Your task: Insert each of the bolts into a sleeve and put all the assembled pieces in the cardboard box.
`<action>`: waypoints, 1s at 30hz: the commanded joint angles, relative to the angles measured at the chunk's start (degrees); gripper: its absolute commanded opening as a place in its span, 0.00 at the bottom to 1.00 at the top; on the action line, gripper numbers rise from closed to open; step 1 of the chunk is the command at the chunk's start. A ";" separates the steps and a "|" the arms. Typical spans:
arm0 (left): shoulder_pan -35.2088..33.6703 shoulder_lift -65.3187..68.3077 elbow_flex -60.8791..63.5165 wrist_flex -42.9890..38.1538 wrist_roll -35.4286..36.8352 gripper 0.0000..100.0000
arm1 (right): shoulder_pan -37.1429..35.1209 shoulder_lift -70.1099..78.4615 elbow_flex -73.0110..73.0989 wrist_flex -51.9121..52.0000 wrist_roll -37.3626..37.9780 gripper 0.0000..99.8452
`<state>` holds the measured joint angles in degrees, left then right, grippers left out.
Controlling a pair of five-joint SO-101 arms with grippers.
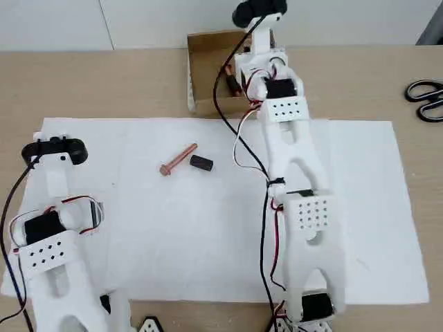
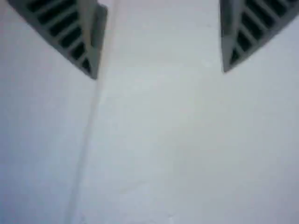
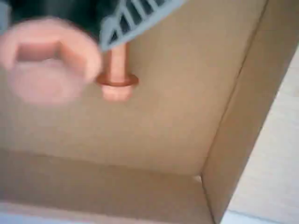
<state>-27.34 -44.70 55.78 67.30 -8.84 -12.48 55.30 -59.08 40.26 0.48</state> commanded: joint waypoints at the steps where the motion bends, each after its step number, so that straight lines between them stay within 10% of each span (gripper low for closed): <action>1: -0.09 -1.41 -0.31 1.41 -0.18 0.16 | -0.13 4.44 -11.08 -2.59 0.70 0.00; 30: 0.00 -1.41 -0.22 1.85 -0.18 0.16 | -0.48 18.59 -27.16 3.38 0.79 0.15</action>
<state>-27.34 -44.70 55.78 68.62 -8.84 -12.48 75.34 -82.64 43.43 0.84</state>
